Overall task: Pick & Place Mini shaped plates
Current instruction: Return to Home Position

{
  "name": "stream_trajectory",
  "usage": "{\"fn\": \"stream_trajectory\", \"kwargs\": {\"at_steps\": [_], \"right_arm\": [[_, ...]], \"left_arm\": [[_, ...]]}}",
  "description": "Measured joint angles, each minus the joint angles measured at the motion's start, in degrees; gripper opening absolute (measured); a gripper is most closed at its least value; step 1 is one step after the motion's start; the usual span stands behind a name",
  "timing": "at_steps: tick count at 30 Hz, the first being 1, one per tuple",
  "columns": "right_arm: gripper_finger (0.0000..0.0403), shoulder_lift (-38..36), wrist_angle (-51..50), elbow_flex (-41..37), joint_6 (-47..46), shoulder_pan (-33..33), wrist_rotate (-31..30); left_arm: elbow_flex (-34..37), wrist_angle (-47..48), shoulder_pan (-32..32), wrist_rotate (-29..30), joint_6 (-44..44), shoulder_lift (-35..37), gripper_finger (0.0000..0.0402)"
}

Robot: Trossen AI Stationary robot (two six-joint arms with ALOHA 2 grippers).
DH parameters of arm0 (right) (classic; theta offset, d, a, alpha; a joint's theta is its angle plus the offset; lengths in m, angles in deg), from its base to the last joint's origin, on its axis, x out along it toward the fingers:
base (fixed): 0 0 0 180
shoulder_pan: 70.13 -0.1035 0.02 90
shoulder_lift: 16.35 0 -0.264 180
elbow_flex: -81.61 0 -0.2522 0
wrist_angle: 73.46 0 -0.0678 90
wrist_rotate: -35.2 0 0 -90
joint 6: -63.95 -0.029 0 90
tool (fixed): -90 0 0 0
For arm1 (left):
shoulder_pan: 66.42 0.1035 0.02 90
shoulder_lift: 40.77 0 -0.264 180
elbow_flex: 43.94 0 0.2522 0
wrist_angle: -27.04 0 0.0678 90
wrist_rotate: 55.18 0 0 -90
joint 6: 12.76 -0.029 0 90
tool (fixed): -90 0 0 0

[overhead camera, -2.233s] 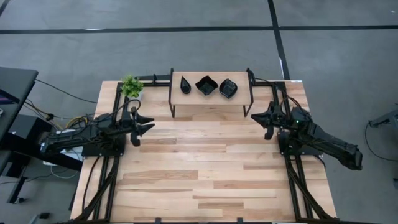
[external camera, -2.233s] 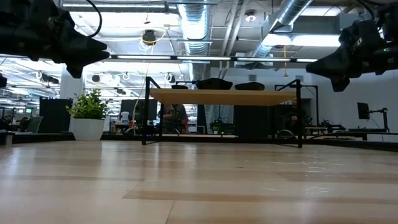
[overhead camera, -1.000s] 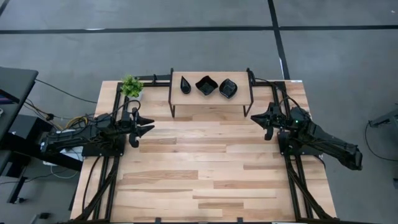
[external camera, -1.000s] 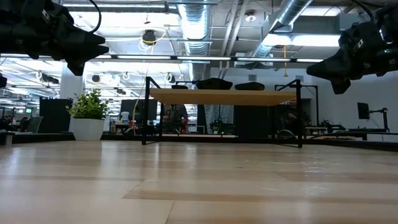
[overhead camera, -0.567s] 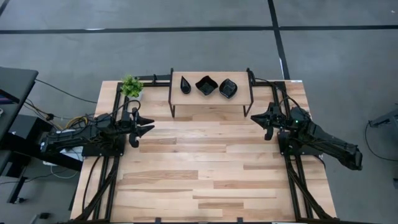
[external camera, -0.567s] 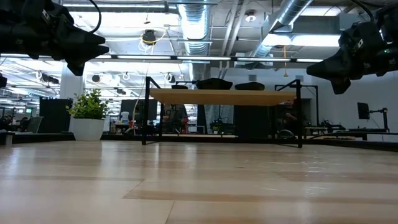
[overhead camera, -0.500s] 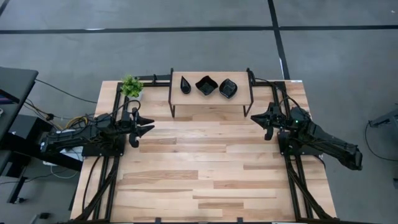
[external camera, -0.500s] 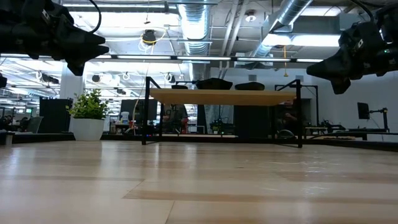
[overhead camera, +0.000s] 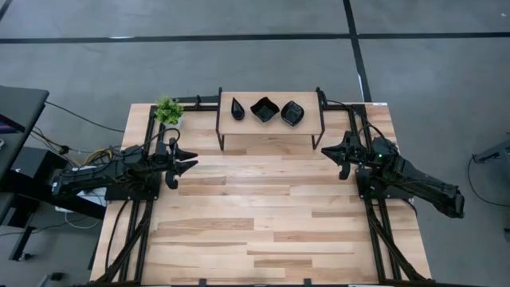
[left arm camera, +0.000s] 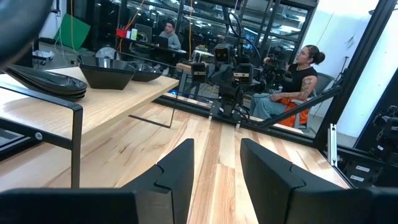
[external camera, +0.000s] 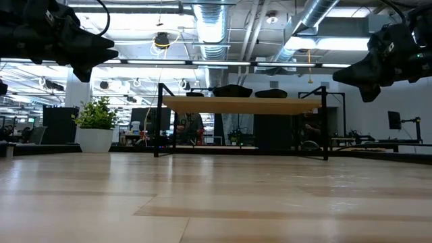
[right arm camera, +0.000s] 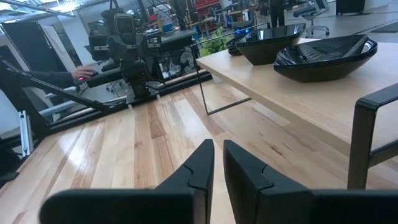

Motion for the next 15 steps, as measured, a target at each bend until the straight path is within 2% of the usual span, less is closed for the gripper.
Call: {"fn": "stream_trajectory", "kwargs": {"at_steps": [15], "right_arm": [[0.0030, 0.0, 0.0, 0.0, 0.0, 0.0, 0.0]], "left_arm": [[0.0, 0.0, 0.0, 0.0, 0.0, 0.0, 0.0132]]}}
